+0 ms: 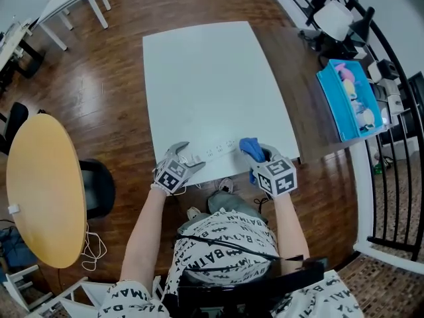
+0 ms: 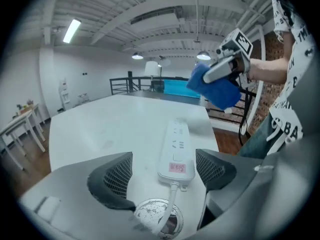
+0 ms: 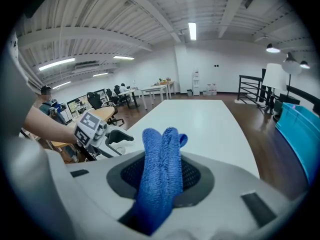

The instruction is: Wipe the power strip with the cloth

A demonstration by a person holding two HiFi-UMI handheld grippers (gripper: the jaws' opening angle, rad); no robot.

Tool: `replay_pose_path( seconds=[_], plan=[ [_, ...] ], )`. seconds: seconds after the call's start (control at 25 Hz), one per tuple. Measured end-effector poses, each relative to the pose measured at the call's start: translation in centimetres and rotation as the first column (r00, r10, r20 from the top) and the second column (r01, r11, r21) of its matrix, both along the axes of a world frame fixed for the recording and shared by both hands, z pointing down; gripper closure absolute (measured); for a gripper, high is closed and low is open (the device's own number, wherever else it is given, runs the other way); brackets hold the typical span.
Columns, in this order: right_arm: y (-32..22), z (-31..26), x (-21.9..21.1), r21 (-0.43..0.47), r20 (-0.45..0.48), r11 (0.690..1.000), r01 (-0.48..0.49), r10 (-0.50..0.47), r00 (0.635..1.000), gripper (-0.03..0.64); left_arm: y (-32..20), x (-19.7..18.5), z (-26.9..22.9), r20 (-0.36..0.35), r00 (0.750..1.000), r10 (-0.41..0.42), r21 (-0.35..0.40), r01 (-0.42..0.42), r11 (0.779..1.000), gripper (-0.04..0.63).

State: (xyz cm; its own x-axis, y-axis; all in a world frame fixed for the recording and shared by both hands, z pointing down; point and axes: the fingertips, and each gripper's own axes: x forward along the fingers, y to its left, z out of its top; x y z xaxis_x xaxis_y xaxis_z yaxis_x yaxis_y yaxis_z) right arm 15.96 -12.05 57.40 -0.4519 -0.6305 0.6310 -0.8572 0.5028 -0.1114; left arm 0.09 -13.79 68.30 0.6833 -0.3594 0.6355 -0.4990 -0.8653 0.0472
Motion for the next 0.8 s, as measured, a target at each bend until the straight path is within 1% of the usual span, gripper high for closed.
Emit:
replay_pose_path(
  seconds=[0.04, 0.08, 0.12, 0.16, 0.2, 0.28, 0.32, 0.36, 0.4, 0.44, 0.48, 0.56, 0.6, 0.68, 0.8],
  plan=[
    [-0.2, 0.1, -0.1, 0.001, -0.003, 1.000, -0.005, 0.005, 1.000, 0.483, -0.4, -0.6, -1.4, -0.046, 0.998, -0.050, 0.022, 0.051, 0.998, 0.194],
    [-0.3, 0.1, -0.1, 0.002, -0.005, 1.000, -0.011, 0.011, 1.000, 0.483, -0.9, -1.3, -3.0, -0.099, 0.989, -0.113, 0.046, 0.118, 0.992, 0.195],
    [-0.4, 0.2, -0.2, 0.002, -0.005, 1.000, -0.017, 0.017, 1.000, 0.483, -1.4, -2.2, -4.7, -0.152, 0.971, -0.186, 0.069, 0.198, 0.978, 0.200],
    [-0.4, 0.2, -0.2, 0.001, -0.004, 1.000, -0.022, 0.022, 1.000, 0.483, -1.8, -3.3, -6.5, -0.197, 0.944, -0.264, 0.088, 0.286, 0.954, 0.208],
    [-0.4, 0.2, -0.3, 0.001, -0.002, 1.000, -0.026, 0.026, 1.000, 0.483, -2.1, -4.5, -8.1, -0.225, 0.911, -0.345, 0.107, 0.375, 0.921, 0.248],
    [-0.3, 0.2, -0.4, 0.003, 0.005, 1.000, -0.031, 0.031, 1.000, 0.483, -2.2, -6.7, -10.4, -0.236, 0.839, -0.490, 0.133, 0.528, 0.839, 0.367],
    [-0.2, 0.2, -0.5, 0.004, 0.007, 0.999, -0.032, 0.032, 0.999, 0.483, -1.9, -7.4, -11.2, -0.241, 0.809, -0.536, 0.126, 0.574, 0.809, 0.437],
    [0.0, 0.2, -0.6, 0.007, 0.008, 0.999, -0.032, 0.032, 0.999, 0.483, -1.4, -7.5, -11.7, -0.260, 0.787, -0.559, 0.101, 0.598, 0.795, 0.494],
    [0.1, 0.2, -0.8, 0.010, 0.007, 0.999, -0.032, 0.032, 0.999, 0.483, -0.8, -7.3, -12.2, -0.288, 0.772, -0.567, 0.066, 0.607, 0.792, 0.506],
    [0.3, 0.1, -1.0, 0.013, 0.008, 0.999, -0.032, 0.032, 0.999, 0.483, -0.3, -7.0, -12.6, -0.315, 0.761, -0.568, 0.034, 0.607, 0.794, 0.535],
    [0.4, 0.0, -1.2, 0.015, 0.009, 0.999, -0.032, 0.032, 0.999, 0.483, 0.3, -6.7, -12.9, -0.333, 0.754, -0.566, 0.013, 0.604, 0.797, 0.563],
    [0.7, -0.2, -1.8, 0.020, 0.012, 0.999, -0.031, 0.031, 0.999, 0.483, 1.2, -6.2, -13.1, -0.340, 0.753, -0.563, -0.001, 0.598, 0.801, 0.564],
    [0.8, -0.4, -2.0, 0.021, 0.014, 0.999, -0.030, 0.030, 0.999, 0.483, 1.6, -6.0, -13.1, -0.341, 0.755, -0.561, -0.008, 0.594, 0.804, 0.594],
    [1.2, -0.6, -2.5, 0.023, 0.016, 0.999, -0.028, 0.027, 0.999, 0.483, 2.2, -5.6, -12.9, -0.345, 0.751, -0.563, -0.038, 0.588, 0.808, 0.594],
    [1.7, -0.9, -3.3, 0.026, 0.018, 0.999, -0.024, 0.023, 1.000, 0.483, 2.9, -5.2, -12.5, -0.349, 0.742, -0.573, -0.087, 0.583, 0.808, 0.594]
  ],
)
